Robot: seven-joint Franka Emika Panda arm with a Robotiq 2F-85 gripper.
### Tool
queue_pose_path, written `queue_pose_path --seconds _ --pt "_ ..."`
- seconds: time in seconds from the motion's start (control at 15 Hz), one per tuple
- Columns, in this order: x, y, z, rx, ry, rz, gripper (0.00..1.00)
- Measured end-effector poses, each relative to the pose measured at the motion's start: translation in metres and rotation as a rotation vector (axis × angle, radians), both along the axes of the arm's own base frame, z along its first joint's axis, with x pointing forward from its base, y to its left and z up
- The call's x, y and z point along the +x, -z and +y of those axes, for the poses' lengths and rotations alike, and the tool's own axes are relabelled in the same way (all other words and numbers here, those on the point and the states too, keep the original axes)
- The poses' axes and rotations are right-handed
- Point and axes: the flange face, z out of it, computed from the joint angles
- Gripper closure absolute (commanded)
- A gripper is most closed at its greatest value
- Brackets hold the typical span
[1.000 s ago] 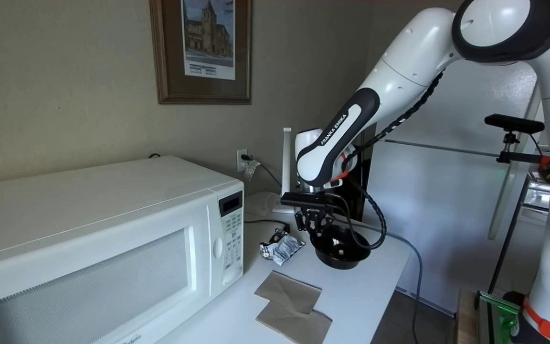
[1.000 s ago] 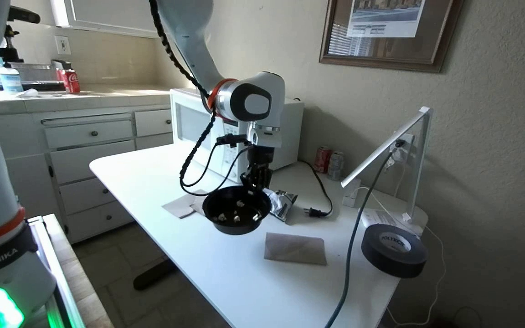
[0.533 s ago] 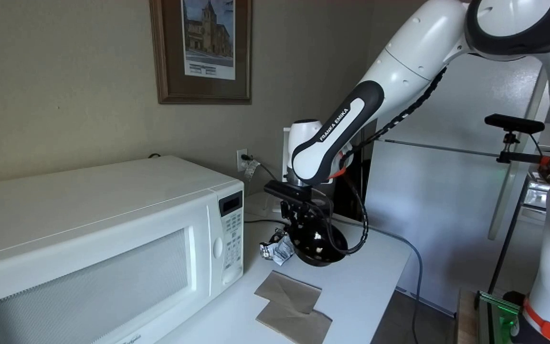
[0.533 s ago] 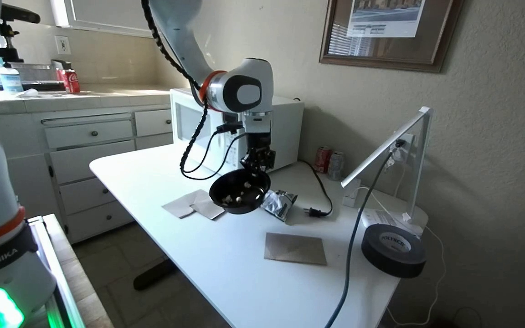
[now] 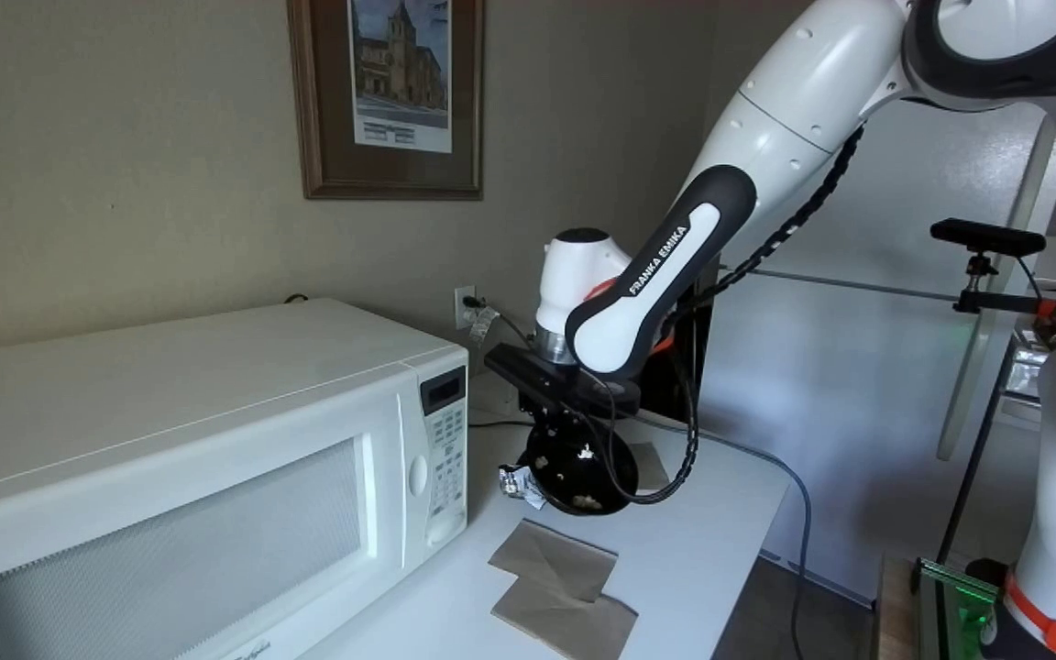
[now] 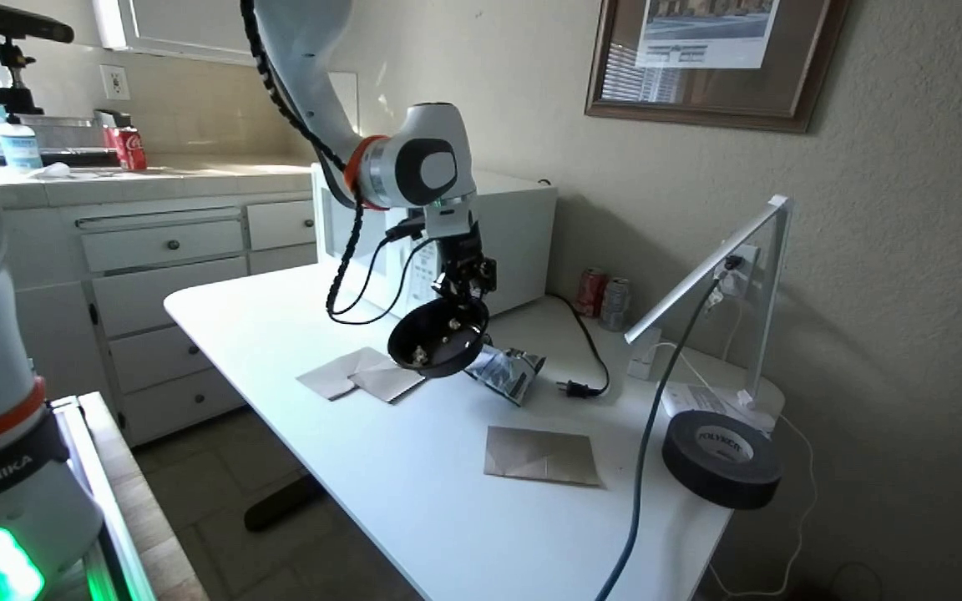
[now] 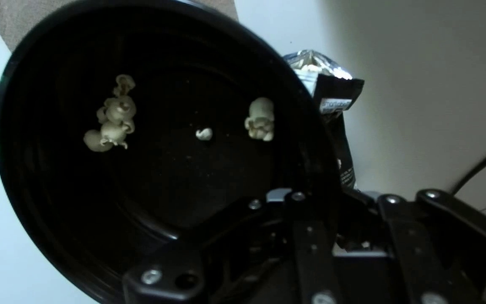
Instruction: Pick up the black bowl and pour all the popcorn onto the brown paper in front of the microwave
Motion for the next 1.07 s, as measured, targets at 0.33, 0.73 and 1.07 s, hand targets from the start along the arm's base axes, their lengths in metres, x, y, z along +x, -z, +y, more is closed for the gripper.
queue_pose_path --seconds 0.33,0.73,1.07 --pt "0.001 -0.005 0.011 -0.044 0.054 -0.080 0.99" --pt "-0.003 -0.005 0.024 -0.107 0.107 -0.137 0.99" --pt "-0.004 -0.006 0.028 -0.134 0.111 -0.163 0.94"
